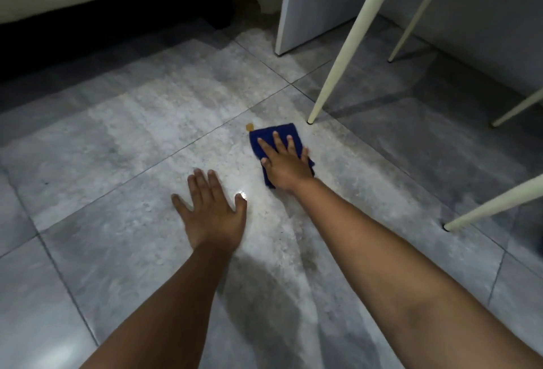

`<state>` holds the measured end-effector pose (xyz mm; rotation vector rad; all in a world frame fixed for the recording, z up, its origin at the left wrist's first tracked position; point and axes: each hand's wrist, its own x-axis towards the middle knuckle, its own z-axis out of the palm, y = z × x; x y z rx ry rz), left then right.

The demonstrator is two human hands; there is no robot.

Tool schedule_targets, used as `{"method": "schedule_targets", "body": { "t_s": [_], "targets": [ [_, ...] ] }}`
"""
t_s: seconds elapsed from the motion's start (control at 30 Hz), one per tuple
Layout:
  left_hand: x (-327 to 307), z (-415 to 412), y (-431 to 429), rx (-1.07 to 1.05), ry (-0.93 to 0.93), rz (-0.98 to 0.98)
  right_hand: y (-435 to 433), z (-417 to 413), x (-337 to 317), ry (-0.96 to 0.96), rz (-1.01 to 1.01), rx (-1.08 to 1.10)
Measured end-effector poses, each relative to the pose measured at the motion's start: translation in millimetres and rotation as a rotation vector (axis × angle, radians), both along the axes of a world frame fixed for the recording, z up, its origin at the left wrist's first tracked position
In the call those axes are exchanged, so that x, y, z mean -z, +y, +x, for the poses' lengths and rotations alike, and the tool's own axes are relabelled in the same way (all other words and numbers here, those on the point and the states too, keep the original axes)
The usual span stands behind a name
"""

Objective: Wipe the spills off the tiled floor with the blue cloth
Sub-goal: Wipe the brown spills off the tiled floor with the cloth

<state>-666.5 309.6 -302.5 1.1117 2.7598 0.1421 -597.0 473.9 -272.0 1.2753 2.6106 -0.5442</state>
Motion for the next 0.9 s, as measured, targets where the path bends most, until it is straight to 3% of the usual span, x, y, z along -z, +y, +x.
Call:
{"method": "schedule_targets", "body": {
  "t_s": [0.17, 0.3, 0.43, 0.53, 0.6, 0.77, 0.9],
  "targets": [
    [4, 0, -1, -0.008, 0.013, -0.001, 10, -45, -2, 0.023, -0.087, -0.134],
    [5, -1, 1, -0.003, 0.017, 0.012, 37, -40, -1, -0.018, -0.01, 0.153],
    [5, -2, -2, -0.011, 0.005, -0.004, -21, 12, 12, 0.096, 0.041, 0.364],
    [5, -3, -3, -0.008, 0.018, -0.03, -76, 61, 14, 0.127, 0.105, 0.244],
    [5, -5, -4, -0.013, 0.008, -0.007, -69, 86, 15, 0.105, 0.116, 0.178],
    [4, -2, -2, -0.008, -0.015, 0.007, -38, 179, 15, -0.009, 0.15, 0.615],
    [1, -2, -1, -0.006, -0.041, -0.011, -141, 204, 20, 0.009, 0.184, 0.772]
  ]
}}
